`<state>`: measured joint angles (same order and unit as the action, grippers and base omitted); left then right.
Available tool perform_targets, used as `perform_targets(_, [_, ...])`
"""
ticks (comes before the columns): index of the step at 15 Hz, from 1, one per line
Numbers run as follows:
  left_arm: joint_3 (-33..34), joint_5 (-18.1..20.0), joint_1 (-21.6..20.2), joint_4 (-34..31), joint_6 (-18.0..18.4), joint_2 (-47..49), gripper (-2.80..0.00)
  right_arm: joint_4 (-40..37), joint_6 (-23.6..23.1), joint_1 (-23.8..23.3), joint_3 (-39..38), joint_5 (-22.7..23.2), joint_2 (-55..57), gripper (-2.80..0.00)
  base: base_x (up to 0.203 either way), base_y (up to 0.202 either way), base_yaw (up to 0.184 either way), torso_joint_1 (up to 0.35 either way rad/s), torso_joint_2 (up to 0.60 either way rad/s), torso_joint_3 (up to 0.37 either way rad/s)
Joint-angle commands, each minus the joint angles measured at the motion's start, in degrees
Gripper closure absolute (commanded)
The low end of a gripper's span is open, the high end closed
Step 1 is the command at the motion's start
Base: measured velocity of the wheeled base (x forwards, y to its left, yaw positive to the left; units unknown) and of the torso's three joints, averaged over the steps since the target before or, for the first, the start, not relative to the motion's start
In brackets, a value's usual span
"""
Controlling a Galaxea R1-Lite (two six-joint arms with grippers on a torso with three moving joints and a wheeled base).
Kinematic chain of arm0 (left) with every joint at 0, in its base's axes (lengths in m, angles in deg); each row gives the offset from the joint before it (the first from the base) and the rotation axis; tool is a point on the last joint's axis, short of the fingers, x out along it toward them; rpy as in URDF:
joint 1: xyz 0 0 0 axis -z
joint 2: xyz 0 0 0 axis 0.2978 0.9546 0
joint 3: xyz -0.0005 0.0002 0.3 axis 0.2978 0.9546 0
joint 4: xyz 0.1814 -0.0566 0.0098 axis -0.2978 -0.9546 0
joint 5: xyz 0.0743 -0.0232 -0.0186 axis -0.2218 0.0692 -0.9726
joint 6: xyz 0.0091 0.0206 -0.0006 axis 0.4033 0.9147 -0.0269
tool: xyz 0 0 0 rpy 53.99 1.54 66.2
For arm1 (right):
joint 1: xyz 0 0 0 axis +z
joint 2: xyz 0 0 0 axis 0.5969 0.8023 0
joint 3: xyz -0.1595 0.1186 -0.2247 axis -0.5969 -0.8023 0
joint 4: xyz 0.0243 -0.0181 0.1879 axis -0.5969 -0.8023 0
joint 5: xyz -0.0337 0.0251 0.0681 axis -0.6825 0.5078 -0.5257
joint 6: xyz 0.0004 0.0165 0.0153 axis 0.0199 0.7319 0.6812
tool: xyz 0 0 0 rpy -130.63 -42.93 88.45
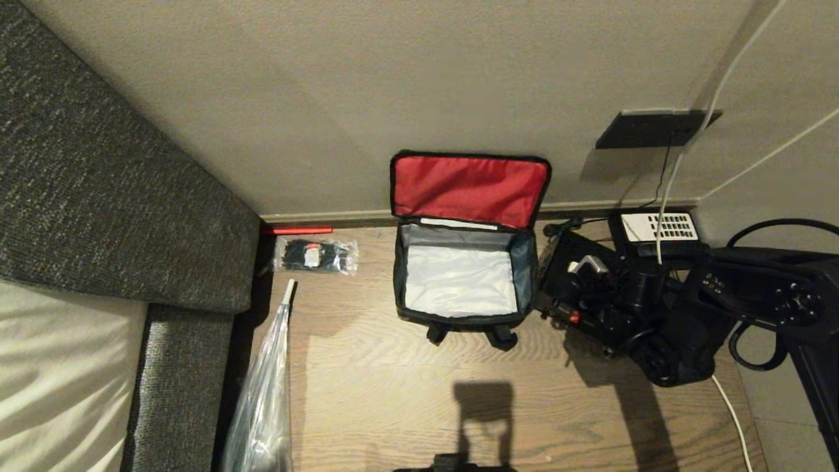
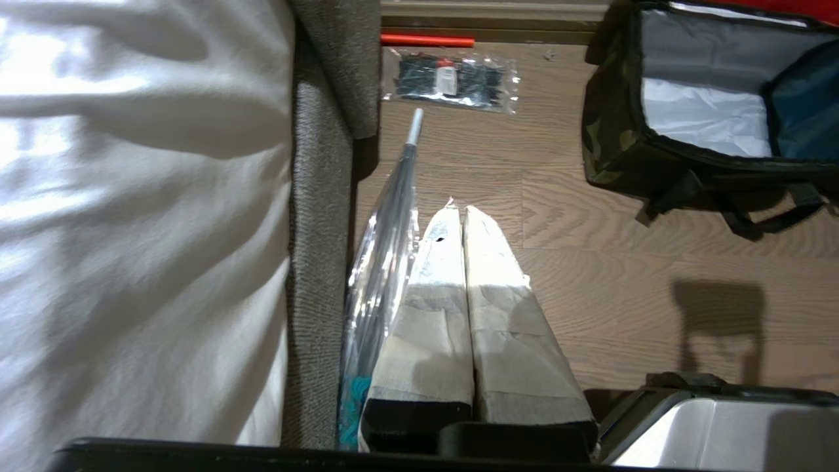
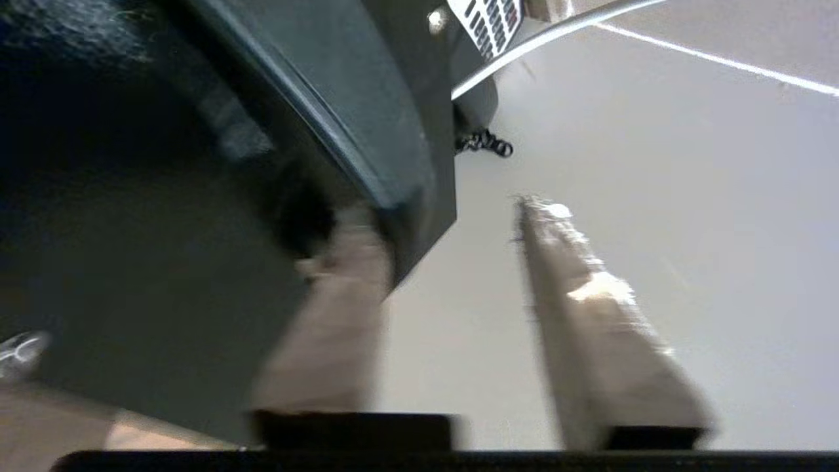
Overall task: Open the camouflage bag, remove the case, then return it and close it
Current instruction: Release the handle
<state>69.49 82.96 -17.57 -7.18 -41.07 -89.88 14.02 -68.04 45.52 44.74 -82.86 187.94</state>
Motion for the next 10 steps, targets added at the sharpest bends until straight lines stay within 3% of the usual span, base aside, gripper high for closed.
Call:
perform_targets(1, [0.18, -0.05, -0.02, 0.03, -0.02, -0.04, 0.00, -0.93, 0.55, 0.09, -0.52, -0.09, 1.12, -2.80, 0.000, 0.000, 0.000, 0.000, 0.00, 0.000])
perform_targets(4, [0.18, -0.05, -0.02, 0.03, -0.10, -0.06, 0.00, -1.95, 0.77, 0.05, -4.35, 0.03, -4.22, -2.80, 0.000, 0.000, 0.000, 0.000, 0.00, 0.000])
perform_targets(5, [0.18, -0.05, -0.02, 0.03, -0.01, -0.03, 0.00, -2.97, 0.76, -0.02, -7.04, 0.31, -8.03, 0.00, 0.000, 0.000, 0.000, 0.000, 0.00, 0.000])
perform_targets(10, [0.18, -0.05, -0.02, 0.03, -0.06, -0.05, 0.00, -15.97, 3.91, 0.04, -20.76, 6.46, -32.85, 0.00, 0.000, 0.000, 0.000, 0.000, 0.00, 0.000])
